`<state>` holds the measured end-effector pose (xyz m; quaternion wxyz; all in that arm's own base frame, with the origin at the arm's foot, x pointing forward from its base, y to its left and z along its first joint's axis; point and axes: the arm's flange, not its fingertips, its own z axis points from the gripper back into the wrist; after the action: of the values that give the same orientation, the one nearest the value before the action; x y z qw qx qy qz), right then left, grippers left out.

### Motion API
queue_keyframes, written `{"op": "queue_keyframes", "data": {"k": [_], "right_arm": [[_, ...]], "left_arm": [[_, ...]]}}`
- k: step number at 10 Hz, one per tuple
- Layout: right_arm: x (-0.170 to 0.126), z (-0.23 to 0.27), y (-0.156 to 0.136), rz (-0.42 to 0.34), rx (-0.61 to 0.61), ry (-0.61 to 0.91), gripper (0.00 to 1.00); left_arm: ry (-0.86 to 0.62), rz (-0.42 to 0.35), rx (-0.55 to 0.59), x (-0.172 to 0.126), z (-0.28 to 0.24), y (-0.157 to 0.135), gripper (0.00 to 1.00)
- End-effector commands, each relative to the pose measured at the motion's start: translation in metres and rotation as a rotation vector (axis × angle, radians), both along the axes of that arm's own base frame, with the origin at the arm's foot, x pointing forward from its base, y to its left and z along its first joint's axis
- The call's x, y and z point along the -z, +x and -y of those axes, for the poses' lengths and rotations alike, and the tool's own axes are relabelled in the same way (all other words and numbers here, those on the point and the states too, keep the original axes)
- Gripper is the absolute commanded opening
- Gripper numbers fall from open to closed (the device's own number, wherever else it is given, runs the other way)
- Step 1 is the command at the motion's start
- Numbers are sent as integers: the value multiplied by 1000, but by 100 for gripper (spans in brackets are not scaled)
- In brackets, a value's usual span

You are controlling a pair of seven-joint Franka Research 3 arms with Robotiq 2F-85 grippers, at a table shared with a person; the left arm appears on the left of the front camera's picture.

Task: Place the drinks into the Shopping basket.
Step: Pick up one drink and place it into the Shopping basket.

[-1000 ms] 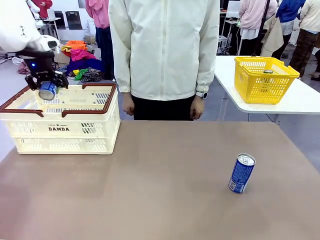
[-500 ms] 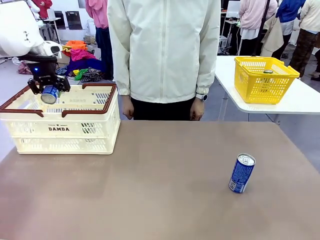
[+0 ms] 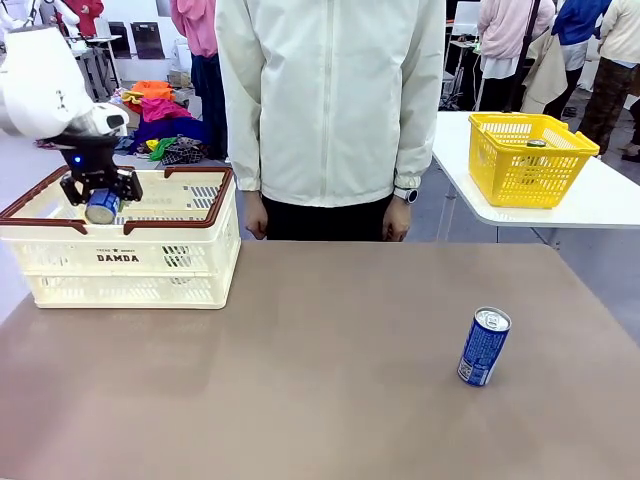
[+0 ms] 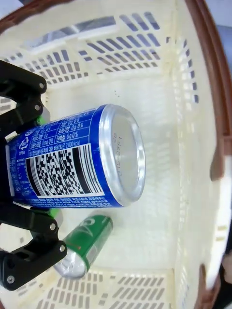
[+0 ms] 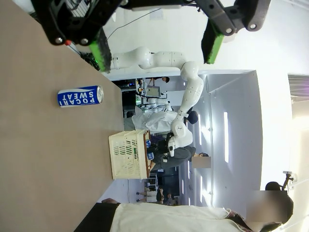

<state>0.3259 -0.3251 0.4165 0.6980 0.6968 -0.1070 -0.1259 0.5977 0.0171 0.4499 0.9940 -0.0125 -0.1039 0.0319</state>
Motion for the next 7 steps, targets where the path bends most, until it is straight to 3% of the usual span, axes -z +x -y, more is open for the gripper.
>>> {"op": "queue_keyframes", "data": {"k": [1,4,5,7], "right_arm": [[-3,-1,-2,-3,-11,1,100],[-3,-1,-2,-3,-11,1,100],[-3,-1,-2,-3,-11,1,100],[-3,-1,-2,-3,-11,1,100]], "left_arm": [[40,26,-11,18,-11,-15,0],[39,-9,-22,44,-20,-7,0],[37,-30,-14,50,-19,-5,9],[18,-38,-7,51,-18,-4,100]]}}
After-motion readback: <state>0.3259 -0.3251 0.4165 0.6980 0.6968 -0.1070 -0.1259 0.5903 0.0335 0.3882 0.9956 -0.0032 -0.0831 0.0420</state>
